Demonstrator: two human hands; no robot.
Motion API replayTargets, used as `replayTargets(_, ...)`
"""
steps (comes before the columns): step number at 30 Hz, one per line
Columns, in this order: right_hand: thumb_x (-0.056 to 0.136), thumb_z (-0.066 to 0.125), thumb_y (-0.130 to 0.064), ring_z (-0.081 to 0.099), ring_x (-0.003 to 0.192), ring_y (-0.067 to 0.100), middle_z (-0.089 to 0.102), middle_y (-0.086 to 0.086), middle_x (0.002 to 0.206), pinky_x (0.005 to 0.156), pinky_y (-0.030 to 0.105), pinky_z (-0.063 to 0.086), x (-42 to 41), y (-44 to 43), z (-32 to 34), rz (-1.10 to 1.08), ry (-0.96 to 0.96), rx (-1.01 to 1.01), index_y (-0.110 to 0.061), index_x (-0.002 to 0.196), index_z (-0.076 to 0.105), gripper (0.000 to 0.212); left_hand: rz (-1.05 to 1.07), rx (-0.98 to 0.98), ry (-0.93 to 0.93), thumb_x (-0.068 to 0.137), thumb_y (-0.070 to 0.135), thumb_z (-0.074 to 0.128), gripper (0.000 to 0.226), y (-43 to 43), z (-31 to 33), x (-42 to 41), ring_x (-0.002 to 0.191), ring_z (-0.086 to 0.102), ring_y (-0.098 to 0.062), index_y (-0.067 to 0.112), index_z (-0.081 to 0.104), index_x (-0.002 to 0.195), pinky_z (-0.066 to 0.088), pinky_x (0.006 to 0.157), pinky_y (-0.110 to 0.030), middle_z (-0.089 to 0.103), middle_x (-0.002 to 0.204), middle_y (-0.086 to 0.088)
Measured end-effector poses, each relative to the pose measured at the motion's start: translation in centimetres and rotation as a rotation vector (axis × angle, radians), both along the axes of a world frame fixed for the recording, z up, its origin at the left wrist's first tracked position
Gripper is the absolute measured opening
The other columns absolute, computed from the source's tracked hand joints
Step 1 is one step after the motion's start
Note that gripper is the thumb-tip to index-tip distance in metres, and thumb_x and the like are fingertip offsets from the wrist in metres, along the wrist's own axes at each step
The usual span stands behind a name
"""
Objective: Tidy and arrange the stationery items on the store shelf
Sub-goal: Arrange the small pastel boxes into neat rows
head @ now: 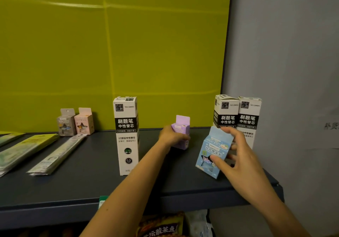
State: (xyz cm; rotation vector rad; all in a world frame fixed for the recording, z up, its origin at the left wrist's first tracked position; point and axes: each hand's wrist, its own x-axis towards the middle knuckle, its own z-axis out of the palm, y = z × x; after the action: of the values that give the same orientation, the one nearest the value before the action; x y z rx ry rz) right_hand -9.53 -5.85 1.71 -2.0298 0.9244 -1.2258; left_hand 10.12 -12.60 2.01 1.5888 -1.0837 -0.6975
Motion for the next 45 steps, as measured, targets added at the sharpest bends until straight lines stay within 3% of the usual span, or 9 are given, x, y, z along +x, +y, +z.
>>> replayTargets(4, 0.078, 0.067, -0.009, 0.056, 0.11, 0.013, 0.055, -0.005, 0.121, 0.079, 0.03, 0.056, -0.4, 0.5, 0.6, 0.013, -0.012, 0.006, -0.043, 0.115, 0.032, 0.061, -0.092, -0.072, -0.022, 0.065, 0.02, 0.082, 0.042, 2.0, 0.4, -1.0, 0.098, 0.066, -0.027, 0.01, 0.06, 0.099, 0.058, 0.08, -0.043, 0.068, 0.108, -0.013)
replayTargets(7, 0.078, 0.067, -0.008, 0.055, 0.086, -0.001, 0.049, -0.022, 0.1, 0.061, 0.014, 0.05, -0.9, 1.1, 1.4, 0.045, -0.048, -0.017, -0.04, 0.114, 0.032, 0.06, -0.151, -0.178, -0.046, 0.068, 0.023, 0.079, 0.053, 4.8, 1.3, -1.8, 0.089, 0.064, -0.019, 0.007, 0.055, 0.112, 0.056, 0.06, -0.024, 0.067, 0.103, -0.009)
replayTargets(16, 0.063, 0.065, -0.026, 0.06, 0.086, -0.018, 0.063, -0.023, 0.094, 0.061, 0.005, 0.051, -0.1, 3.8, 4.7, 0.31, -0.102, 0.013, -0.053, 0.1, 0.042, 0.051, -0.116, -0.405, -0.079, 0.076, 0.026, 0.071, 0.044, 15.8, 3.7, -0.7, 0.082, 0.065, -0.01, 0.015, 0.049, 0.112, 0.056, 0.064, -0.018, 0.067, 0.101, -0.006)
replayTargets(19, 0.055, 0.064, -0.039, 0.06, 0.094, -0.013, 0.063, -0.037, 0.094, 0.068, 0.008, 0.053, 2.5, 5.1, 5.2, 0.398, -0.076, 0.002, -0.055, 0.102, 0.042, 0.054, -0.021, -0.413, -0.123, 0.078, 0.029, 0.068, 0.04, 19.7, 3.9, 1.9, 0.083, 0.067, -0.014, 0.017, 0.049, 0.112, 0.059, 0.069, -0.033, 0.068, 0.096, -0.006)
replayTargets(24, 0.058, 0.064, -0.041, 0.059, 0.1, -0.01, 0.063, -0.022, 0.105, 0.073, 0.014, 0.054, 8.7, 7.8, 5.4, 0.512, -0.035, -0.042, -0.057, 0.104, 0.039, 0.055, 0.074, -0.444, -0.055, 0.086, 0.016, 0.057, 0.019, 26.6, 3.5, 8.2, 0.063, 0.063, -0.007, 0.017, 0.049, 0.103, 0.057, 0.055, -0.022, 0.068, 0.07, 0.008)
replayTargets(31, 0.065, 0.066, -0.034, 0.064, 0.095, -0.004, 0.064, -0.017, 0.106, 0.077, 0.022, 0.056, 20.8, 14.8, 4.6, 0.742, -0.004, 0.006, -0.052, 0.105, 0.041, 0.051, 0.376, -0.385, 0.027, 0.092, 0.02, 0.046, 0.009, 39.1, 1.9, 18.6, 0.068, 0.063, -0.003, 0.021, 0.051, 0.099, 0.053, 0.055, -0.015, 0.06, 0.087, 0.0)
replayTargets(36, 0.078, 0.068, -0.014, 0.064, 0.087, -0.008, 0.063, -0.017, 0.104, 0.068, 0.009, 0.05, 30.7, 21.3, 2.9, 0.871, 0.014, 0.034, -0.039, 0.113, 0.042, 0.05, 0.539, -0.343, -0.021, 0.092, 0.018, 0.047, 0.012, 49.5, 0.5, 25.6, 0.061, 0.063, 0.004, 0.015, 0.054, 0.101, 0.051, 0.052, -0.012, 0.06, 0.087, -0.002)
replayTargets(40, 0.08, 0.068, -0.016, 0.065, 0.093, 0.01, 0.065, -0.014, 0.106, 0.078, 0.026, 0.054, 37.9, 26.1, 2.2, 0.928, 0.052, 0.035, -0.038, 0.11, 0.042, 0.046, 0.627, -0.306, -0.137, 0.089, 0.017, 0.055, 0.018, 56.5, -0.3, 30.3, 0.052, 0.056, 0.004, 0.011, 0.054, 0.106, 0.044, 0.048, -0.009, 0.061, 0.09, -0.004)
replayTargets(45, 0.08, 0.068, -0.016, 0.064, 0.098, 0.015, 0.063, -0.007, 0.113, 0.086, 0.036, 0.054, 46.0, 30.6, 3.1, 0.968, 0.107, 0.03, -0.033, 0.109, 0.041, 0.044, 0.714, -0.31, -0.153, 0.086, 0.008, 0.058, 0.019, 62.2, 0.1, 36.3, 0.075, 0.067, 0.001, 0.023, 0.054, 0.096, 0.051, 0.061, -0.01, 0.068, 0.091, 0.004)
